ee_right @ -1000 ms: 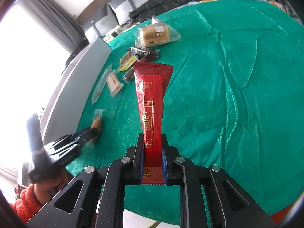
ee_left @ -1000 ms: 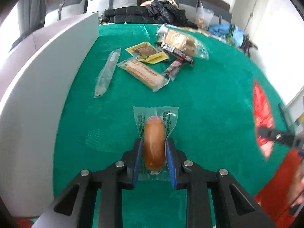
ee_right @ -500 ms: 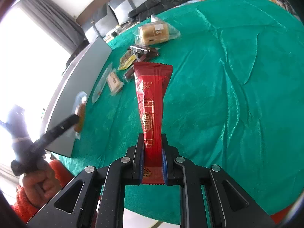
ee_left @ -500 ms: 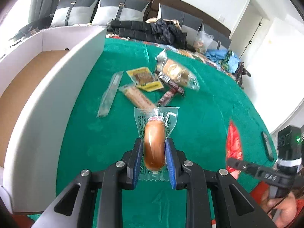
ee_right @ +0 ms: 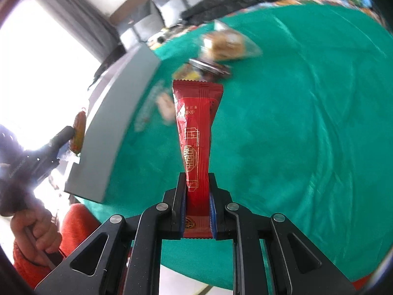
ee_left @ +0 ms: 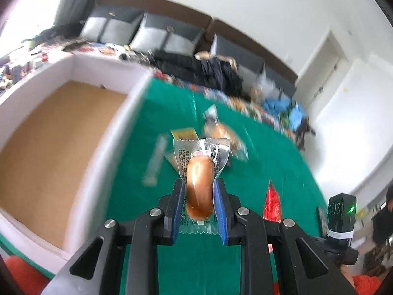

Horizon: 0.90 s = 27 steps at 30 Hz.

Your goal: Organize snacks

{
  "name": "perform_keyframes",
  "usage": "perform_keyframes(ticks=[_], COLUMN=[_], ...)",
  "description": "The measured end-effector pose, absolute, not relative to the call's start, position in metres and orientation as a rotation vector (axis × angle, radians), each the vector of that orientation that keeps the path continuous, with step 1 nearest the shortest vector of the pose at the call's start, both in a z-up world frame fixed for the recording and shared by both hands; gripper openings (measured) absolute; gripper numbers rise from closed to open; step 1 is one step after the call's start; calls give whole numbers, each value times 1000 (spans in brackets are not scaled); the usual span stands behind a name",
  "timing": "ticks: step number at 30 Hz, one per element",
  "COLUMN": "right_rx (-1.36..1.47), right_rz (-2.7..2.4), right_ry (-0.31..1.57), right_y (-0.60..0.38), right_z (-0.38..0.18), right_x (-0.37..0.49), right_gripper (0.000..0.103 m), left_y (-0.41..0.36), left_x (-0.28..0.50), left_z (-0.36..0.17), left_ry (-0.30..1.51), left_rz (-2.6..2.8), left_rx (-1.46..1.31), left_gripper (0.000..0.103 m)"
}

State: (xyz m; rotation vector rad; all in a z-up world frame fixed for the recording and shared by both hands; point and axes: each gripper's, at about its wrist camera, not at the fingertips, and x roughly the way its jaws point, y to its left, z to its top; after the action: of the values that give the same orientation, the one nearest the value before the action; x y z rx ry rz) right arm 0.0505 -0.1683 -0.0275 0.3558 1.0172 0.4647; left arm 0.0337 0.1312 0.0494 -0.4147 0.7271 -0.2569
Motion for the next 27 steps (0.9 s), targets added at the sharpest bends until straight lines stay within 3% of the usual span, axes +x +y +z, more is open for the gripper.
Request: perform_keyframes(ticks=[10, 13, 14, 15, 17, 22, 27], right_rx=[201, 166, 149, 129, 113, 141, 67], right_rz=[826, 909, 921, 915, 914, 842, 675], right_ry=[886, 884, 882, 875, 892, 874, 877], right_y=[5, 63, 83, 101, 124, 113, 44], right_z=[96, 115, 118, 120, 117, 107, 70], right_x=[100, 107, 109, 111, 116, 119, 122], right_gripper=[16, 17, 22, 37, 77, 75, 75], left_y=[278, 304, 312, 317, 327, 339, 299], left_x=[35, 36, 34, 38, 36, 19, 13], left_z=[94, 91, 87, 82, 72, 52, 44], left_ry=[653, 672, 684, 702, 725, 725, 742], left_rz=[20, 91, 122, 162, 208, 232, 128], left_rx=[-385, -338, -323, -312, -314, -363, -393], left_gripper=[24, 30, 39, 45, 75, 79, 79])
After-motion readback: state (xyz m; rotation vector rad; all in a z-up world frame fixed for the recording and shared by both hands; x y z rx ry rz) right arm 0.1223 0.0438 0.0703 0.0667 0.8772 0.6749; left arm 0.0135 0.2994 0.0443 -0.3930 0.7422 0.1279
